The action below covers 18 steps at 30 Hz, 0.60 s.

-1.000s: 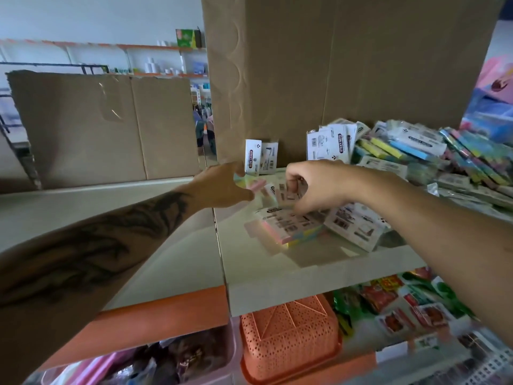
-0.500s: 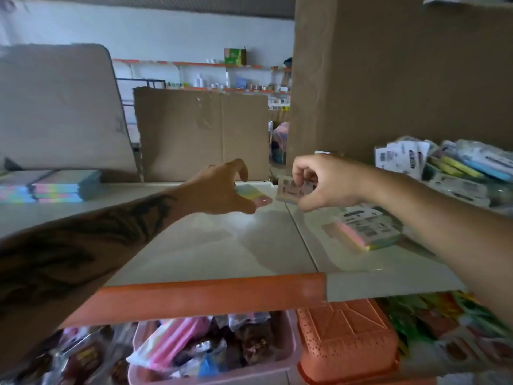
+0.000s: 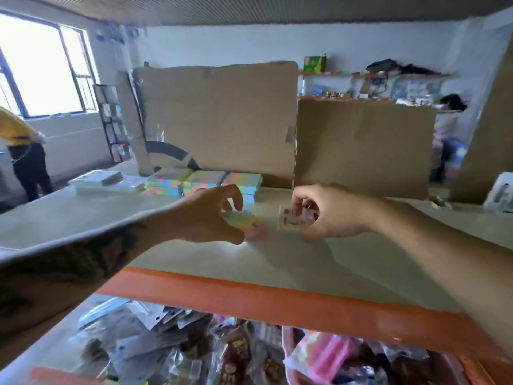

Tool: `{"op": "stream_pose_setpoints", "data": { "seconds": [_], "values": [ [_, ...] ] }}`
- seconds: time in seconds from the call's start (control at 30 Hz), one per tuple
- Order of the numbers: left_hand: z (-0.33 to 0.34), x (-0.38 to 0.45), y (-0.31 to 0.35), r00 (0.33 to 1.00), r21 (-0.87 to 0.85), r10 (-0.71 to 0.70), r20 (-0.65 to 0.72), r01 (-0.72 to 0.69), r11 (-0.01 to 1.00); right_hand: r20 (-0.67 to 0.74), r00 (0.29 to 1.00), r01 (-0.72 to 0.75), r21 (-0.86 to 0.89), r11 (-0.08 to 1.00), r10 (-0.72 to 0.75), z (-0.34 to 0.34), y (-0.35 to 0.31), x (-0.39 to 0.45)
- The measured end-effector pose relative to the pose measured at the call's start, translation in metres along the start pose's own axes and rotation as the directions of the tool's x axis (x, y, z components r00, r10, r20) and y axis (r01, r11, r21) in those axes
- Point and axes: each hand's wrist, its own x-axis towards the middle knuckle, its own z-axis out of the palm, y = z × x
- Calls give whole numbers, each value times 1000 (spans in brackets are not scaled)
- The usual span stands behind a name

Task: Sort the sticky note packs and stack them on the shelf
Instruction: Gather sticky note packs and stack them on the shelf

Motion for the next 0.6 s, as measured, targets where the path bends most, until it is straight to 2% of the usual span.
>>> {"op": "stream_pose_setpoints", "data": {
  "seconds": [0.2, 0.37, 0.5, 0.6],
  "values": [
    [-27, 3, -68, 985, -36, 113, 133, -109, 993, 114, 993, -17, -158, 987, 35, 19, -54, 44],
    [-32, 14, -83, 967, 15, 172, 188, -178, 984, 167, 985, -24, -154, 988, 50, 18, -75, 62],
    [-27, 19, -78, 979, 17, 165, 123, -168, 986, 68, 997, -43, -71, 997, 48, 18, -86, 72],
    [-24, 17, -74, 986, 20, 157, 53, -158, 987, -75, 997, 17, 69, 997, -12, 33, -86, 76]
  ]
}}
